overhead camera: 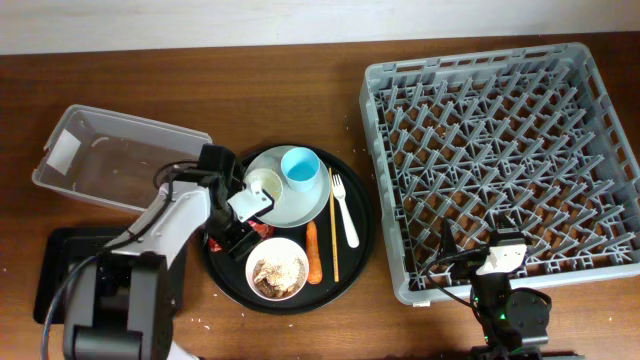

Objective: Sort waste into correct bins and load items into the dishwasher rack
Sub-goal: 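Carry the red wrapper with the left gripper and release it into the clear bin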

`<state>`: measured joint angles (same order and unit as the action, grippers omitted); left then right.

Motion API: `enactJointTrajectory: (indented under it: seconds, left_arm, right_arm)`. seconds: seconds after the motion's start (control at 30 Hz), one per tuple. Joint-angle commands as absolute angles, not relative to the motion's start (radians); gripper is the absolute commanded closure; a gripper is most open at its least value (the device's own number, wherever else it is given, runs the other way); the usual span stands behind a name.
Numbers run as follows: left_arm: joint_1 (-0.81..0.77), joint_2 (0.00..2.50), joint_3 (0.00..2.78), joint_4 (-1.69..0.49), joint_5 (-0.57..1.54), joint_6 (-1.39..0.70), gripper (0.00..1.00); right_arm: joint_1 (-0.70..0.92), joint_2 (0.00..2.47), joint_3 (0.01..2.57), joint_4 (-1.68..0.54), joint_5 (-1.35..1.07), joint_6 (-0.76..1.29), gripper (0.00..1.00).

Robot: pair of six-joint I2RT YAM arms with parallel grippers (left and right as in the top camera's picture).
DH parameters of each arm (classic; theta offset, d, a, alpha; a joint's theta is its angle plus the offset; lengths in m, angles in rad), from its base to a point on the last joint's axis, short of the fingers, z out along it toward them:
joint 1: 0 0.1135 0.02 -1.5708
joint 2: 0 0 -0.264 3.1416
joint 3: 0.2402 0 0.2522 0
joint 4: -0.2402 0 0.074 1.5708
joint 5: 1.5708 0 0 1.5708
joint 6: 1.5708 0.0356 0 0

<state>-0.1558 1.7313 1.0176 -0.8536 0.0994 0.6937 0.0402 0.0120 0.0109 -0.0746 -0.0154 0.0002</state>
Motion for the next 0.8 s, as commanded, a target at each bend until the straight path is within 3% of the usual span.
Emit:
enactJointTrajectory:
  seconds: [0.0, 0.07, 0.13, 0.23, 0.27, 0.4, 0.77]
  left_arm:
    - [-0.154, 1.771, 1.028, -0.837, 0.115, 0.735, 0.16]
    - [-0.154, 1.771, 1.028, -0.825, 0.103, 0.735, 0.19]
    - [-0.154, 1.771, 1.028, -0.819, 0.078, 0.735, 0.42]
    - [-0.154, 1.771, 1.028, -0.813, 0.075, 0.735, 0.90]
    - [-0.154, 1.771, 1.032, -0.813, 0.029, 0.735, 1.00]
    - [-0.154, 1.771, 1.105, -0.880, -0.008, 0.727, 1.00]
    - [-0.154, 1.767, 1.674, -1.411, -0.009, 0.596, 1.00]
  right_arm:
    - [0.046, 0.006, 0.006, -0.079, -0.010, 0.005, 0.01]
    - [0.046, 0.006, 0.006, -0.079, -0.010, 0.005, 0.01]
    - [0.046, 0.006, 0.006, -0.079, -0.010, 0.005, 0.01]
    - [0.046, 0.006, 0.006, -0.079, -0.010, 0.005, 0.01]
    - [0.046, 0.006, 0.006, -0.079, -0.010, 0.005, 0.01]
    - [0.046, 0.006, 0.006, -0.079, -0.010, 0.005, 0.01]
    - [0.046, 0.006, 0.006, -0.079, -0.010, 0.005, 0.01]
